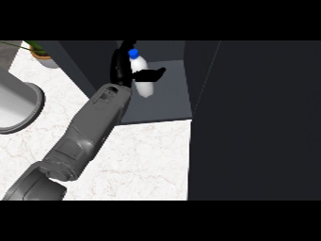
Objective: Pick up the bottled water, place it into the cabinet and close the cabinet
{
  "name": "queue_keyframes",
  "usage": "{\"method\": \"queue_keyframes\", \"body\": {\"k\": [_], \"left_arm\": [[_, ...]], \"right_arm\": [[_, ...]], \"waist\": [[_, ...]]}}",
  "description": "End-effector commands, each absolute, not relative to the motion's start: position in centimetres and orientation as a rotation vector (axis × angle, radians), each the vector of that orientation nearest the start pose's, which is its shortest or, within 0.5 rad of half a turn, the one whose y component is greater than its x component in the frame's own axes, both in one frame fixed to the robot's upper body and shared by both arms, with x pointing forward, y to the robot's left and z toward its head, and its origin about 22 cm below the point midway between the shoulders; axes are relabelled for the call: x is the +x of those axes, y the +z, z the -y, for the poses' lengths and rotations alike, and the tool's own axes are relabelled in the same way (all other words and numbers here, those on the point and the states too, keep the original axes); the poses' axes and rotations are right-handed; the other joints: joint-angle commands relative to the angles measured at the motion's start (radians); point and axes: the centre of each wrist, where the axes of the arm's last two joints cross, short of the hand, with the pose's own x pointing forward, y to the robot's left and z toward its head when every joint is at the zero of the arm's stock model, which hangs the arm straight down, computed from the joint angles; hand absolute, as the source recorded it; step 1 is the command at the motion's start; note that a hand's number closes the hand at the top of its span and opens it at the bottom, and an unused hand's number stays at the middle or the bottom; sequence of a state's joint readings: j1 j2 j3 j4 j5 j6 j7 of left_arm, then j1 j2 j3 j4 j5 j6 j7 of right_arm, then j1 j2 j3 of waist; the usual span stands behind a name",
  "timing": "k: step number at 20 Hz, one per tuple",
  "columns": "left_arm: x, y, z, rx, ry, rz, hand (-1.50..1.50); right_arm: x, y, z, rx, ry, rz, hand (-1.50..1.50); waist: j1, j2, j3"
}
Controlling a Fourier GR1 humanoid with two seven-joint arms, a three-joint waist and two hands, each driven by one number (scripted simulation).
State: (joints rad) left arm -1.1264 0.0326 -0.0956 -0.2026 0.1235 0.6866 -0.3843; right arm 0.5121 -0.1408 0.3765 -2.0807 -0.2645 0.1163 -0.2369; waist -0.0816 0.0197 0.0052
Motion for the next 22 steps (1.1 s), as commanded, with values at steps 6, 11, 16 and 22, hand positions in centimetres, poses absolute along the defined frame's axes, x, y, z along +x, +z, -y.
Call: {"method": "queue_keyframes", "body": {"k": [6, 11, 16, 22], "left_arm": [[43.8, 3.1, -15.6, 0.618, -0.126, 1.657, -1.50], [44.1, 4.0, -14.7, 0.476, -0.069, 1.748, -1.50], [44.2, 4.6, -14.6, 0.288, 0.019, 1.854, -1.50], [42.8, 1.9, -15.5, 0.104, 0.021, 1.938, -1.50]], "right_arm": [[11.4, 2.6, 20.6, 0.464, -0.025, 1.787, -1.50], [11.3, 3.1, 19.1, 0.451, -0.023, 1.790, -1.50], [10.6, 4.1, 20.0, 0.428, -0.032, 1.796, -1.50], [11.0, 5.0, 21.1, 0.409, -0.031, 1.801, -1.50]], "waist": [[0.008, 0.010, -0.006], [0.017, 0.005, -0.007], [0.029, -0.001, -0.007], [0.062, -0.013, -0.006]]}}
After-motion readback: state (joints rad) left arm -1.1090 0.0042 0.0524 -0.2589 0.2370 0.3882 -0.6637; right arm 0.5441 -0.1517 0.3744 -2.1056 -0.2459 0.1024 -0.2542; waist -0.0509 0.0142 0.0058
